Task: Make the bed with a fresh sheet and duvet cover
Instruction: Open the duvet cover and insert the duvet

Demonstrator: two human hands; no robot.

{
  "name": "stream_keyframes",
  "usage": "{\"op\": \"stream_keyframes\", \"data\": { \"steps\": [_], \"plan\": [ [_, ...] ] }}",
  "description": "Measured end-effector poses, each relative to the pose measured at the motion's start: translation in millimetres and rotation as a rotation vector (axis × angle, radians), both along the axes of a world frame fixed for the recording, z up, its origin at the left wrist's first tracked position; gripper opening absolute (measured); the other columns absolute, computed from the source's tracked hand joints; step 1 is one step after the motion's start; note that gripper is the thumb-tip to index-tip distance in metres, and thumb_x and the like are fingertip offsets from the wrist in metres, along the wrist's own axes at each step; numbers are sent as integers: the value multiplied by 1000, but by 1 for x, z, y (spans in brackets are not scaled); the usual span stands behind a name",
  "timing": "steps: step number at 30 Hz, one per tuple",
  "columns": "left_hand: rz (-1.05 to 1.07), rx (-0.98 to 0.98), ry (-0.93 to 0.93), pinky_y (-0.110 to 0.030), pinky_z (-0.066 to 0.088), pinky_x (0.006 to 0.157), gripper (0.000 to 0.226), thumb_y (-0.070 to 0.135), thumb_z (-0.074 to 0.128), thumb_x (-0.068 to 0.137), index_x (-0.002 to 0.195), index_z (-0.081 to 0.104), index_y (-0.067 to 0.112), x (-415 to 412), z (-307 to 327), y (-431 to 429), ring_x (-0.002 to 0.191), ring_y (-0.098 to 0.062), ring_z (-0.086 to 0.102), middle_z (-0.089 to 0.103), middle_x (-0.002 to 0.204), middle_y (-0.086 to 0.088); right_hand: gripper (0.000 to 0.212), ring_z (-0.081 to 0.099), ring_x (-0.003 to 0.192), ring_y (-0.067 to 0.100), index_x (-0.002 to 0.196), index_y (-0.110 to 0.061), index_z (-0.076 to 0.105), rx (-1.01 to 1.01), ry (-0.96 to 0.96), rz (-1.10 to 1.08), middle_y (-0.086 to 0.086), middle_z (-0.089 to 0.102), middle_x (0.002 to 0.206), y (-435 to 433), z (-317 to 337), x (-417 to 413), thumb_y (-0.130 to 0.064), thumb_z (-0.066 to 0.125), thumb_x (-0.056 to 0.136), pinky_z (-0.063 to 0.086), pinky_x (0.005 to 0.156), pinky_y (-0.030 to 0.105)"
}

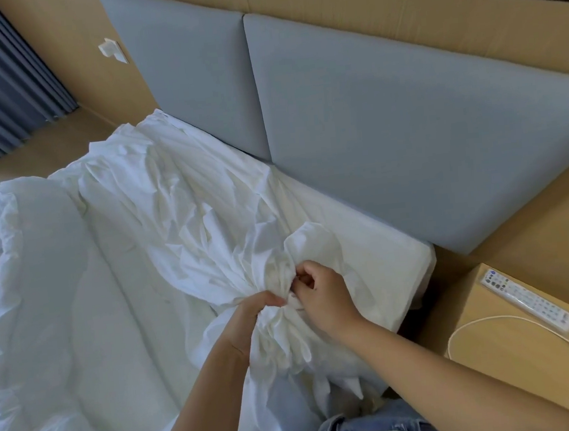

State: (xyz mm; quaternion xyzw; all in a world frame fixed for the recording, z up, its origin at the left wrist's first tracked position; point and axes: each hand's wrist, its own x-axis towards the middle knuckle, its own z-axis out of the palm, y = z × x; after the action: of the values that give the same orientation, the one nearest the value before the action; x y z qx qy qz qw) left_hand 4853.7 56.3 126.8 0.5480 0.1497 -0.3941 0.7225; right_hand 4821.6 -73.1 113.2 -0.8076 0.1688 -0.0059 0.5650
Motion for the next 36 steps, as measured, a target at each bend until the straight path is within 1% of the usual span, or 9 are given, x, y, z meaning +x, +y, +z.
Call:
{"op": "stream_keyframes", "data": {
  "steps": [4, 8, 12, 18, 23, 26, 29, 33, 36],
  "plan": [
    [-18, -25, 38, -27, 45, 50, 19, 7, 62, 47, 66, 58, 3, 4, 3, -4, 52, -21, 54, 52, 57, -9, 18, 50, 64, 15, 76, 1, 57, -86, -98, 122, 11, 59, 70, -1, 6, 1, -6, 53, 91, 44, 63, 32],
    [25, -116, 23, -32, 45, 60, 13, 12, 63, 54, 60, 67, 1, 9, 2, 3, 51, -24, 59, 58, 57, -13, 17, 50, 67, 6, 81, -4, 59, 233, 38, 327, -4, 56, 69, -3, 21, 3, -11, 52, 94, 44, 70, 21],
    [-90, -257, 4, -35, 58, 64, 56, 32, 92, 34, 80, 75, 4, 13, 1, 5, 70, -25, 70, 69, 75, -15, 26, 46, 66, -3, 73, -19, 50, 121, -31, 372, -18, 49, 69, -4, 31, 8, -7, 48, 95, 39, 70, 11],
    [-92, -63, -47, -40, 47, 95, 55, 46, 58, 72, 111, 62, 7, 17, -11, 16, 94, -23, 68, 70, 98, -15, 16, 52, 74, 6, 82, -14, 55, 161, -123, 265, -5, 56, 77, 9, 22, 2, -10, 48, 96, 44, 74, 18],
    [-91, -124, -55, -24, 53, 51, 13, 5, 57, 57, 59, 70, 6, 8, 13, 3, 54, -17, 65, 64, 57, -9, 26, 60, 98, -1, 111, -23, 62, 185, -25, 415, -15, 65, 100, -5, 30, 3, -11, 43, 99, 45, 93, 16],
    [23, -126, -58, -12, 37, 34, 60, -8, 33, 85, 29, 50, 6, 6, 24, -9, 28, -10, 46, 44, 33, -2, 30, 52, 107, -8, 127, -24, 55, 71, 31, 345, -24, 56, 111, -25, 25, 0, -19, 48, 99, 38, 101, 14],
    [96, -133, 9, -10, 33, 31, 71, -11, 19, 88, 24, 44, 5, 4, 30, -12, 24, -10, 42, 39, 29, -1, 34, 47, 116, -3, 126, -26, 56, 6, 145, 320, -19, 53, 121, -43, 15, -1, -32, 58, 93, 34, 101, 16],
    [44, -140, 62, -16, 42, 38, 46, 0, 43, 80, 35, 51, 7, 7, 15, -9, 34, -14, 49, 45, 38, -5, 9, 58, 94, 0, 88, -29, 64, -23, 191, 389, -17, 63, 94, -45, 17, 2, -24, 57, 93, 40, 79, 10],
    [10, -229, 69, -16, 42, 37, 57, -4, 33, 86, 34, 54, 4, 4, 16, -5, 33, -14, 50, 47, 38, -5, 12, 58, 102, 0, 101, -25, 65, 88, 171, 384, -15, 64, 103, -42, 16, 3, -23, 55, 94, 42, 90, 14]
  ]
}}
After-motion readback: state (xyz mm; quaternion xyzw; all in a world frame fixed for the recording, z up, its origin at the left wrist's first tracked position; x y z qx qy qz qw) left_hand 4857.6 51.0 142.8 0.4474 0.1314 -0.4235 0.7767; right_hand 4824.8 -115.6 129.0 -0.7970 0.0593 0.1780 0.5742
